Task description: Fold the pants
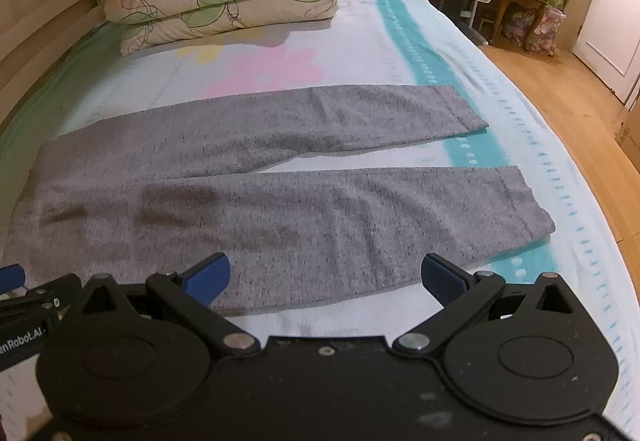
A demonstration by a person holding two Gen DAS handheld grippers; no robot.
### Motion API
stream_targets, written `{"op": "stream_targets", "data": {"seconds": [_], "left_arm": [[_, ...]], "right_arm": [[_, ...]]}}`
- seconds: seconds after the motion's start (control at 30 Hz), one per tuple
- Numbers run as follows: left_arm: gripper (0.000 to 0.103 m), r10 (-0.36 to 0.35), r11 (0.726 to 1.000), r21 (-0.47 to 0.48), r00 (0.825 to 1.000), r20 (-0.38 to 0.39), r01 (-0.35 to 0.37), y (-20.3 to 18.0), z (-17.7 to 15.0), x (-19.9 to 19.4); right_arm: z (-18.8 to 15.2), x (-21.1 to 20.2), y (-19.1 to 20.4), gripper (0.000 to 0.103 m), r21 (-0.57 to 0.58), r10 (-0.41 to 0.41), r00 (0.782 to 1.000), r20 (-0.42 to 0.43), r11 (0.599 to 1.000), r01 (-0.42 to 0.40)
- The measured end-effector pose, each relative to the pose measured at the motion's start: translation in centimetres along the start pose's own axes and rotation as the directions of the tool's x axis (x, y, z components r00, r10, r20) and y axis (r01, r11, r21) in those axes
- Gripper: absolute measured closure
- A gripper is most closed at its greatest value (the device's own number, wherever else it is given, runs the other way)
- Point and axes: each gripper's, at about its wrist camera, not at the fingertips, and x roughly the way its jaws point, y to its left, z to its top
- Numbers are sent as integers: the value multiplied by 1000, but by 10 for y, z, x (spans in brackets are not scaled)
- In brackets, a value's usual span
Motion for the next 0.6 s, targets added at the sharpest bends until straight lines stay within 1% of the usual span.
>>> {"op": "stream_targets", "data": {"seconds": [0.6], "left_arm": [[34, 0, 1000, -2, 1000, -16, 0, 0, 0, 2]], "right_arm": [[0, 0, 2, 0, -4, 5, 1000, -4, 1000, -5]]}}
